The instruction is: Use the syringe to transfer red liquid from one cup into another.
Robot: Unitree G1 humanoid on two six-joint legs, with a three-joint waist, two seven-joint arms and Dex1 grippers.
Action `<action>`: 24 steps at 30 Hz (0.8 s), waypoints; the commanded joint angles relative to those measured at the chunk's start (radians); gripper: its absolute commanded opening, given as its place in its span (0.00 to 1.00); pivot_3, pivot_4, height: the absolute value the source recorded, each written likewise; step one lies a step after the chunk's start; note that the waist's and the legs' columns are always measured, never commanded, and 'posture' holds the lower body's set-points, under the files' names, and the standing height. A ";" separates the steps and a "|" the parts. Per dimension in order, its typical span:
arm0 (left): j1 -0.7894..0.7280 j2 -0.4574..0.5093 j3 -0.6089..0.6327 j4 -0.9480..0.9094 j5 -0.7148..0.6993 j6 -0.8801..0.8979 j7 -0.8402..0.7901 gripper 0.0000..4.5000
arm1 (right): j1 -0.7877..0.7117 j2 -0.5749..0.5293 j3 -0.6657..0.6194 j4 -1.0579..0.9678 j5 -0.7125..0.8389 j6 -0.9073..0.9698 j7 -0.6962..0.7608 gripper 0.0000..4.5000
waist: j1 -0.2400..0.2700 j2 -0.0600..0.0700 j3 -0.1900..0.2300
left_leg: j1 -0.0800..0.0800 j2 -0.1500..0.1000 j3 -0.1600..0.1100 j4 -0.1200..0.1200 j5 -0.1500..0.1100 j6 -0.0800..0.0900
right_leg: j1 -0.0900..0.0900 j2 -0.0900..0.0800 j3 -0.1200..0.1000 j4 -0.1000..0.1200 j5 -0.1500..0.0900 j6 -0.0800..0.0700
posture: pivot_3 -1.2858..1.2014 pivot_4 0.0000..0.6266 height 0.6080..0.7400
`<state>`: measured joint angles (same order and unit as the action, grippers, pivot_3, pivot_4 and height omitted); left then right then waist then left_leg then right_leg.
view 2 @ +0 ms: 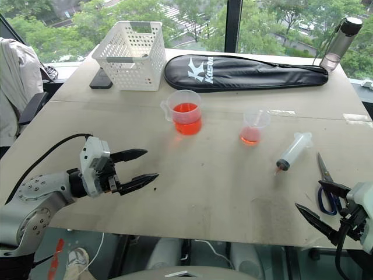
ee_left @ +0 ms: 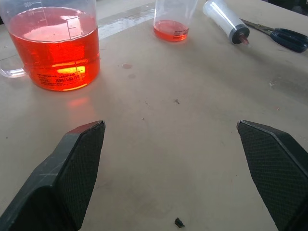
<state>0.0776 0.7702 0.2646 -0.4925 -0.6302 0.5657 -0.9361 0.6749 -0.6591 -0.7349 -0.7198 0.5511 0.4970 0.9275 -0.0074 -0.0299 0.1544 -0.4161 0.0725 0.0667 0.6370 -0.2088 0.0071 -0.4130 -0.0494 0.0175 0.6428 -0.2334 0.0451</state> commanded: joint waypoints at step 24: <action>-0.345 -0.055 -0.157 -0.118 -0.123 0.028 0.049 1.00 | -1.372 0.344 -0.002 0.507 0.488 1.117 -1.862 1.00 | -0.012 -0.003 0.002 | -0.008 -0.001 0.000 0.001 0.002 0.003 | -0.005 0.004 0.001 0.000 0.005 -0.002 | 0.52 0.24 0.88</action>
<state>-0.2630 0.7143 0.0993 -0.5791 -0.7336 0.6084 -0.8812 -0.6662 -0.3131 -0.6975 -0.2463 0.9495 1.6082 -0.7802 -0.0190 -0.0326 0.1567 -0.4246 0.0713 0.0663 0.6375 -0.2070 0.0102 -0.4182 -0.0458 0.0182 0.6431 -0.2276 0.0453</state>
